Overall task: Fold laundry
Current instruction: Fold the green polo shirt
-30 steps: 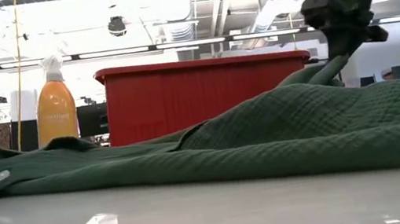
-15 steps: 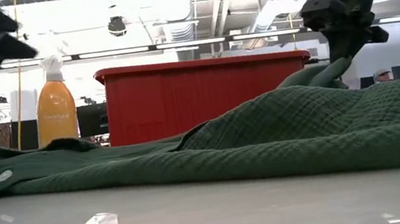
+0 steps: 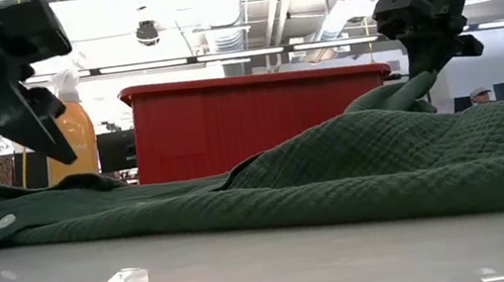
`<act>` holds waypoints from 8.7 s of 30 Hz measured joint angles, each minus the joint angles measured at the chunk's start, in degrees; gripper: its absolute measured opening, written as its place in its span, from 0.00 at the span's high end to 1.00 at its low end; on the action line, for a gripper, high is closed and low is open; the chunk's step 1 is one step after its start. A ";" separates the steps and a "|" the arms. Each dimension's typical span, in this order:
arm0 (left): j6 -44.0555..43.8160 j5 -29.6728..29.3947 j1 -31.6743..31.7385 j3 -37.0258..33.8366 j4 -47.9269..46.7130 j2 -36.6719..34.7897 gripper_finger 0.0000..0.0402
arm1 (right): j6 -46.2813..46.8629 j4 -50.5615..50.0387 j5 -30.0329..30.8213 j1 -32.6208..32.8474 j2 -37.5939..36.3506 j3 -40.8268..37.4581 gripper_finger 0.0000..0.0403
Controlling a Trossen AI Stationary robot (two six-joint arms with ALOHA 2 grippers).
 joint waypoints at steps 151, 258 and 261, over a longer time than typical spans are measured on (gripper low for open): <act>7.21 14.08 0.27 3.26 -38.15 -6.64 0.57 | -0.98 2.91 -1.36 2.98 0.00 0.04 0.95; -9.92 -9.19 34.71 1.95 2.27 -19.07 1.00 | 39.02 -31.60 33.85 25.39 -16.92 -0.19 0.95; -9.84 -1.63 35.15 1.95 2.29 -17.28 1.00 | 35.39 -27.23 28.91 28.05 -16.76 -0.46 0.95</act>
